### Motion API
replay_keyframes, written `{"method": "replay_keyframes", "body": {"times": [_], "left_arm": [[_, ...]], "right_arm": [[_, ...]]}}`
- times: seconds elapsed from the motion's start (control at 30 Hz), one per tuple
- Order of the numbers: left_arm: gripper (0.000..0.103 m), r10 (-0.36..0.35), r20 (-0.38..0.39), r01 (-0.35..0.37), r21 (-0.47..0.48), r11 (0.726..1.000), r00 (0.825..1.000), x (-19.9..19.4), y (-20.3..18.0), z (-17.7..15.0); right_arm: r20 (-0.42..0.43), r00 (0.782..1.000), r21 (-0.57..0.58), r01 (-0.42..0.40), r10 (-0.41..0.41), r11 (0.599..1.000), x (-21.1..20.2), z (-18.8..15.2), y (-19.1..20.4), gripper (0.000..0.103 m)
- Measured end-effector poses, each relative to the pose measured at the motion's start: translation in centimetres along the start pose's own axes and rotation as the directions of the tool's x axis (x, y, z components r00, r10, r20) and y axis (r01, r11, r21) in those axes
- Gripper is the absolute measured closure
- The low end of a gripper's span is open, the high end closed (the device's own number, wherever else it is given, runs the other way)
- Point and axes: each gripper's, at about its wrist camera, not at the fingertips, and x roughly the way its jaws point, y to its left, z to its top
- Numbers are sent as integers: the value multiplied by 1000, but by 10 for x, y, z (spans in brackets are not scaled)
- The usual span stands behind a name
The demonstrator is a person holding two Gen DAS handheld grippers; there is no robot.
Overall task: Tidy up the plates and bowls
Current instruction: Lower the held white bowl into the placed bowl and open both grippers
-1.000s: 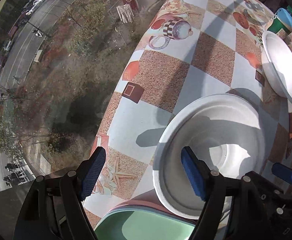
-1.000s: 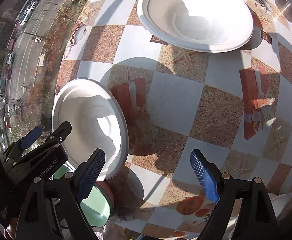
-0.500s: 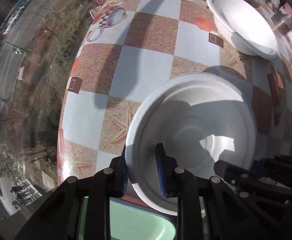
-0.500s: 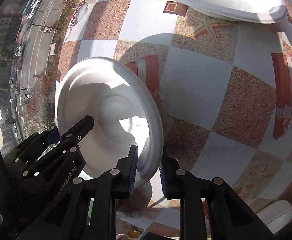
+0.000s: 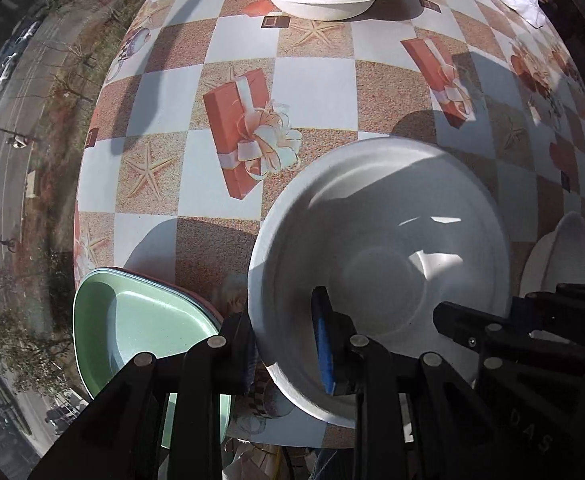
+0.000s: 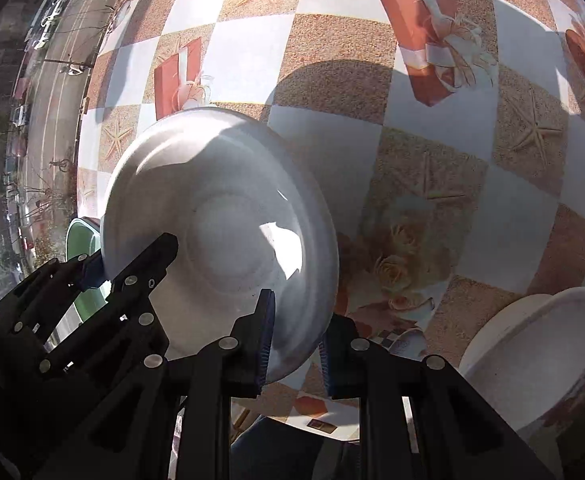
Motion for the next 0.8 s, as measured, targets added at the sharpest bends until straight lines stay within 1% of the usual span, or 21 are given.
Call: {"method": "replay_keyframes", "body": {"times": [0.07, 0.1, 0.17, 0.3, 0.33, 0.4, 0.43, 0.53, 0.6, 0.67, 0.7, 0.77, 0.8], "left_arm": [[76, 3, 11, -3, 33, 999, 1000, -8, -12, -10], [76, 4, 14, -5, 55, 998, 1000, -11, -24, -11], [76, 2, 18, -4, 97, 995, 1000, -18, -37, -17], [76, -14, 43, 5, 189, 982, 999, -30, -63, -20], [76, -18, 51, 7, 214, 977, 999, -36, -77, -23], [76, -26, 70, 6, 265, 964, 997, -45, -89, -22], [76, -28, 79, 4, 289, 957, 996, -47, -97, -18], [76, -36, 96, 0, 348, 937, 995, -54, -124, -12], [76, -50, 100, 8, 381, 924, 994, -57, -145, -2], [75, -69, 97, 23, 413, 910, 993, -51, -160, 10], [75, -77, 93, 30, 432, 902, 993, -52, -172, 8], [75, -86, 90, 35, 463, 886, 992, -51, -184, 8], [70, -90, 92, 36, 473, 881, 992, -50, -189, 9]], "right_arm": [[9, 1000, 9, 4, -4, 1000, -5, -12, -5, 81], [17, 1000, 10, 8, -8, 1000, -8, -18, -6, 81], [28, 999, 19, 14, -15, 1000, -14, -29, -9, 81], [57, 998, 52, 17, -20, 999, -26, -44, -16, 81], [70, 997, 66, 12, -16, 998, -30, -45, -22, 81], [93, 996, 100, -1, -8, 995, -37, -49, -29, 81], [106, 994, 118, -6, -7, 993, -40, -60, -41, 81], [136, 991, 179, -18, -6, 984, -47, -69, -55, 81], [155, 988, 220, -16, -18, 975, -54, -72, -68, 81], [172, 984, 257, -12, -34, 966, -58, -78, -77, 81], [180, 983, 276, -12, -40, 961, -61, -81, -83, 81], [191, 980, 315, -9, -54, 949, -67, -88, -96, 81], [194, 979, 333, -7, -61, 943, -69, -90, -103, 81]]}}
